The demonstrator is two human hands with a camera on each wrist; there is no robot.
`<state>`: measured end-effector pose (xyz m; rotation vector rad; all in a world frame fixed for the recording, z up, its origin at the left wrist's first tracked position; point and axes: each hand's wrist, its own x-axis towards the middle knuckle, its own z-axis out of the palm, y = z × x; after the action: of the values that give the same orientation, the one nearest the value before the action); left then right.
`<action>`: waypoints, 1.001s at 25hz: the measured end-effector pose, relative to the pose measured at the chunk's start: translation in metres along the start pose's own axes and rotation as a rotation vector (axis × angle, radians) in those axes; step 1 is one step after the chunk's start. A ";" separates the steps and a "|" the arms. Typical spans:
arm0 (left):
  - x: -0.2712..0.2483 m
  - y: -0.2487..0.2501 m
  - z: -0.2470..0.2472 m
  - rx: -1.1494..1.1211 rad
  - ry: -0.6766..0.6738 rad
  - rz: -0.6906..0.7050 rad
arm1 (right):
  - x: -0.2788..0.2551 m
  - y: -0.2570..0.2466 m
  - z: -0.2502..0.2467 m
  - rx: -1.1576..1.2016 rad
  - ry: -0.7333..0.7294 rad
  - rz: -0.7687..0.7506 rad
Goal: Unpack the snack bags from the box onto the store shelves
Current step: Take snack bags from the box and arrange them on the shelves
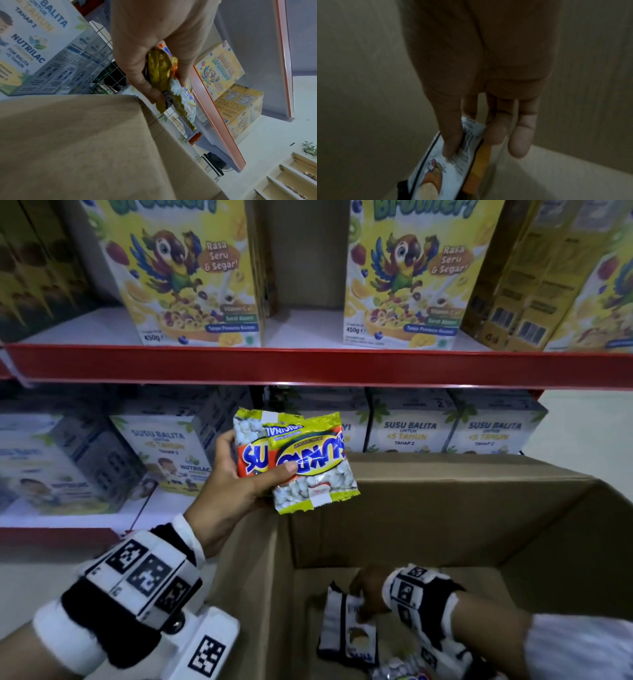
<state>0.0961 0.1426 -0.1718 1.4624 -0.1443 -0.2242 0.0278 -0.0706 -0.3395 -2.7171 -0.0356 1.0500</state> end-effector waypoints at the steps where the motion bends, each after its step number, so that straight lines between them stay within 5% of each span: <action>1: -0.001 0.001 0.002 0.011 0.000 0.004 | -0.016 0.000 -0.016 0.053 0.032 -0.023; 5: -0.006 0.005 0.011 0.033 -0.009 0.020 | -0.101 0.010 -0.081 0.346 0.313 -0.156; 13: -0.024 0.010 0.050 0.002 -0.093 -0.036 | -0.237 0.023 -0.129 0.407 1.427 -0.316; 15: -0.028 0.010 0.062 -0.006 -0.130 -0.055 | -0.236 0.009 -0.123 0.246 1.462 -0.368; 18: -0.034 0.012 0.076 -0.051 -0.167 -0.059 | -0.227 -0.003 -0.105 0.043 1.311 -0.419; 22: -0.038 0.016 0.083 -0.140 -0.164 -0.043 | -0.227 -0.003 -0.088 0.277 1.126 -0.569; 25: -0.039 0.016 0.086 -0.177 -0.178 -0.046 | -0.223 -0.008 -0.088 0.483 1.224 -0.541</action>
<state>0.0388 0.0705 -0.1457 1.2696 -0.2293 -0.3949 -0.0791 -0.1038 -0.1270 -2.2263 -0.2438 -0.6987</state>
